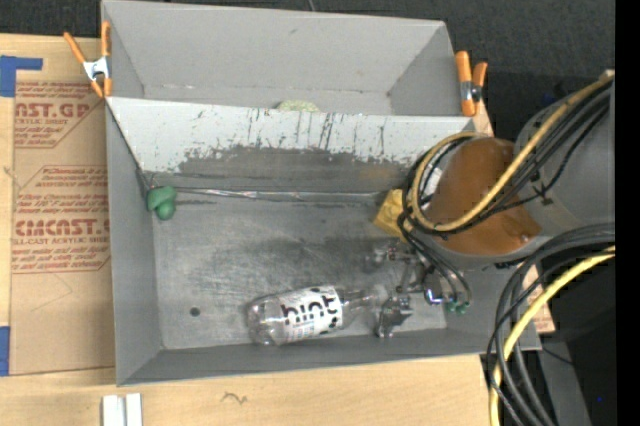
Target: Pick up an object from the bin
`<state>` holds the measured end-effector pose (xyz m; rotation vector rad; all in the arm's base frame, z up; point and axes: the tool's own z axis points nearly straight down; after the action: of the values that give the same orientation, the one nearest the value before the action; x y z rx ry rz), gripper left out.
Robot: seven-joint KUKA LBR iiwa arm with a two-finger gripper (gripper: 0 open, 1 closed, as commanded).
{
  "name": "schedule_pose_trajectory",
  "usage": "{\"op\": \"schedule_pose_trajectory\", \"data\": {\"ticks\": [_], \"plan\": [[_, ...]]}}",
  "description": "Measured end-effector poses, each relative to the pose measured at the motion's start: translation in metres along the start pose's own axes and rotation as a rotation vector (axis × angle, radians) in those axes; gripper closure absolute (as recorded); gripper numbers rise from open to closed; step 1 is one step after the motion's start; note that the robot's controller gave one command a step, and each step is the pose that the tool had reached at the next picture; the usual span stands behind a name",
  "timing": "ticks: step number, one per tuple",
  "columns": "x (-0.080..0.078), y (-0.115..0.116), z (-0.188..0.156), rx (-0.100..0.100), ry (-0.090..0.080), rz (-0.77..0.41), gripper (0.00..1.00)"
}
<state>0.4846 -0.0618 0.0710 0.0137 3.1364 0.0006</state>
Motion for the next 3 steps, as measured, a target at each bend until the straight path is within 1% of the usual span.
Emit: {"op": "schedule_pose_trajectory", "data": {"ticks": [1, 3], "plan": [[-0.0109, -0.0185, -0.0007, -0.002, 0.011, 0.03, 1.0], [-0.0099, -0.0182, -0.004, -0.002, 0.012, 0.03, 1.0]]}}
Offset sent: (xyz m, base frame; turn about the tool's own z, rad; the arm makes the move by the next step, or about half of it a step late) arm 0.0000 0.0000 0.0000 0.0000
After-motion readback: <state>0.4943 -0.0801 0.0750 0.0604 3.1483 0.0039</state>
